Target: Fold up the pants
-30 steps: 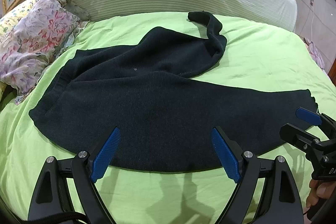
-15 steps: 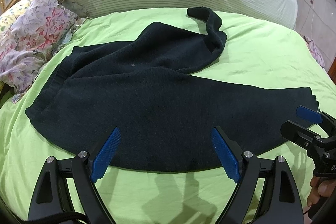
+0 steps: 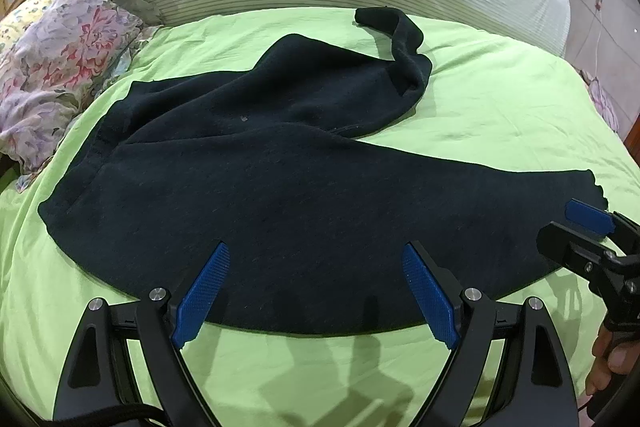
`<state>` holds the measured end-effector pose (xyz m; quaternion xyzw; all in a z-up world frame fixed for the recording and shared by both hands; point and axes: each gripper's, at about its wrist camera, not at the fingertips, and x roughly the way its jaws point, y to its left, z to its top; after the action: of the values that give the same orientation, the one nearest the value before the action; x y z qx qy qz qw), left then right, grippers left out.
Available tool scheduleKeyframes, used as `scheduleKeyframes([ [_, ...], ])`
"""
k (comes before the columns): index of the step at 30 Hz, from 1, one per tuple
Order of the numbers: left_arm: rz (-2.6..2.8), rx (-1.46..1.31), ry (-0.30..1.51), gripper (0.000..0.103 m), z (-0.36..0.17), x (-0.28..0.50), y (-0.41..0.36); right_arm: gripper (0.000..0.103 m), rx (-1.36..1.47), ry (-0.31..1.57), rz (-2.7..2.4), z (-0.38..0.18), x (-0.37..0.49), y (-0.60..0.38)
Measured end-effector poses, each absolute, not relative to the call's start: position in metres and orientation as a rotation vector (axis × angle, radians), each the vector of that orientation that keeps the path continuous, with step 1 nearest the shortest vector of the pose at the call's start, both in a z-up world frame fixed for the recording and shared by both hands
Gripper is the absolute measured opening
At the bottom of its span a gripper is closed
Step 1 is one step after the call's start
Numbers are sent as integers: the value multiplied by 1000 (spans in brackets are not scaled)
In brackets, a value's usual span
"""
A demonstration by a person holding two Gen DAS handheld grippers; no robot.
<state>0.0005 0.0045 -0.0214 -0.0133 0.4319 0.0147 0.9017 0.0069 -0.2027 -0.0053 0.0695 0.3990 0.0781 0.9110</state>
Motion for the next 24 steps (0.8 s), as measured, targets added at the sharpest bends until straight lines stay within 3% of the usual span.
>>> scheduleKeyframes([
  [12, 29, -61, 912, 89, -4, 37, 9, 103, 144, 810, 135, 34, 70, -213],
  [24, 14, -20, 917, 89, 23, 145, 30, 103, 54, 797, 61, 75, 221, -209],
])
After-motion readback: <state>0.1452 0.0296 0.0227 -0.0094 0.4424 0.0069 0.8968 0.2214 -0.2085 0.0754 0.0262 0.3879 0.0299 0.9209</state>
